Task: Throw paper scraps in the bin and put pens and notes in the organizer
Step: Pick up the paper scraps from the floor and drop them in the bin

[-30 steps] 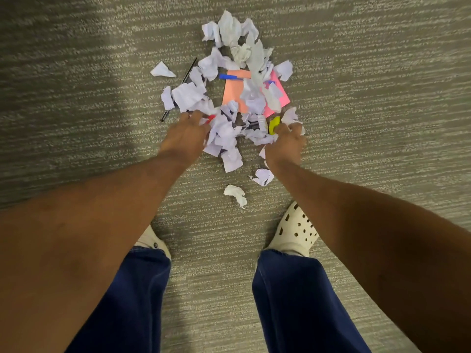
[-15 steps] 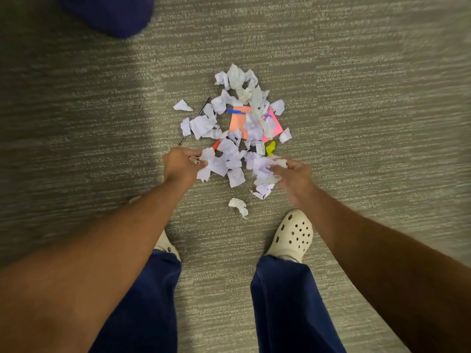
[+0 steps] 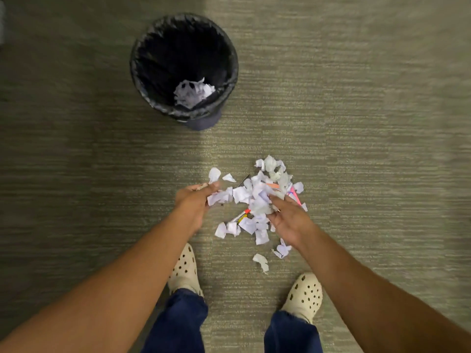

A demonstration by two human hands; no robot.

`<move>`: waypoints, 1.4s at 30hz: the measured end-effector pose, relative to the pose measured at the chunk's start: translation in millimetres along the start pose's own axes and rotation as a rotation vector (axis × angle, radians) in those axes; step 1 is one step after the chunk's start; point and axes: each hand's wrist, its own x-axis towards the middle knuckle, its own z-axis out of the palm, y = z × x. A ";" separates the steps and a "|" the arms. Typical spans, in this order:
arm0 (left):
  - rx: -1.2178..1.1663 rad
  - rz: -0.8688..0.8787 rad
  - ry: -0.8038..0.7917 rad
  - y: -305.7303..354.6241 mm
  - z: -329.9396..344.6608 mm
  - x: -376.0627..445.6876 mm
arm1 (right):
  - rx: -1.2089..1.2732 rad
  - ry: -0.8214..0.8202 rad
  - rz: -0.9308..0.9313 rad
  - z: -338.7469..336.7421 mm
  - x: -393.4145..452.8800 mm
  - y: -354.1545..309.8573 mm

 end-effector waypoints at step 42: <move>1.265 0.532 -0.225 -110.7 30.1 159.3 | -1.664 0.323 -0.396 -84.2 183.8 -24.3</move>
